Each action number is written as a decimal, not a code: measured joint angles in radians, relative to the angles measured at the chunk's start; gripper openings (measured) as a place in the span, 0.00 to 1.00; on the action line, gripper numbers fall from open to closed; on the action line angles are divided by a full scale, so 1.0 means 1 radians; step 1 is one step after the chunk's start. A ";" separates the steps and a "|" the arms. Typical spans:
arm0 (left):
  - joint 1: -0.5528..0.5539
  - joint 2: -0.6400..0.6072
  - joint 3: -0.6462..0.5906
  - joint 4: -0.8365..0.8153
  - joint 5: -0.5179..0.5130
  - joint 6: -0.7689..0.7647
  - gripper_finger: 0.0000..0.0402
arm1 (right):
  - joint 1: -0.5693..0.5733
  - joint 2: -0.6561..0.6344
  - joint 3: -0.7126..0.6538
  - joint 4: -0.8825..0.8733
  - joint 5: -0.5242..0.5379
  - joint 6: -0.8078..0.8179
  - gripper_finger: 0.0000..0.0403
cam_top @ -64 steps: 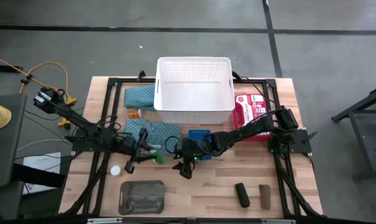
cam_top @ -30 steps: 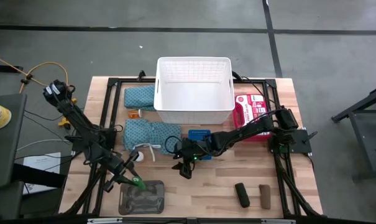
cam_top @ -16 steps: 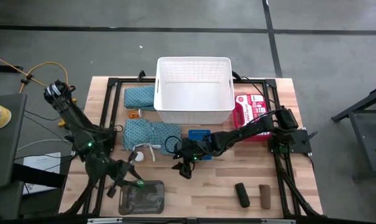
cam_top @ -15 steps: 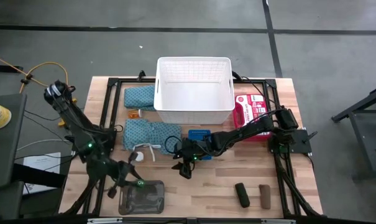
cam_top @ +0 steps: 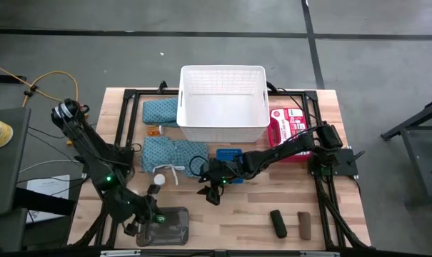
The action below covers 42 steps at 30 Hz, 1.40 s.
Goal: Pick & place medical supplies in basket/bin
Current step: Put the green bandage into the transparent black bin, then put the black bandage into the transparent black bin
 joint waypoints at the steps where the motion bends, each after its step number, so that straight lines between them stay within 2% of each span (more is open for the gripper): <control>1: -0.003 0.016 0.000 -0.010 0.006 -0.022 0.22 | 0.000 0.000 0.000 0.000 0.000 0.000 0.55; 9: 0.008 0.121 0.000 -0.022 0.062 -0.122 0.22 | 0.000 0.000 0.001 0.000 0.000 0.000 0.55; 18: 0.030 0.126 0.000 -0.020 0.089 -0.152 0.23 | 0.000 0.000 0.001 0.000 0.000 0.000 0.55; 30: 0.030 0.126 0.000 -0.022 0.093 -0.170 0.49 | 0.000 0.000 0.001 0.000 0.000 0.000 0.55; 42: 0.031 0.119 0.000 -0.022 0.092 -0.171 0.51 | 0.000 0.000 0.001 0.000 0.000 0.000 0.55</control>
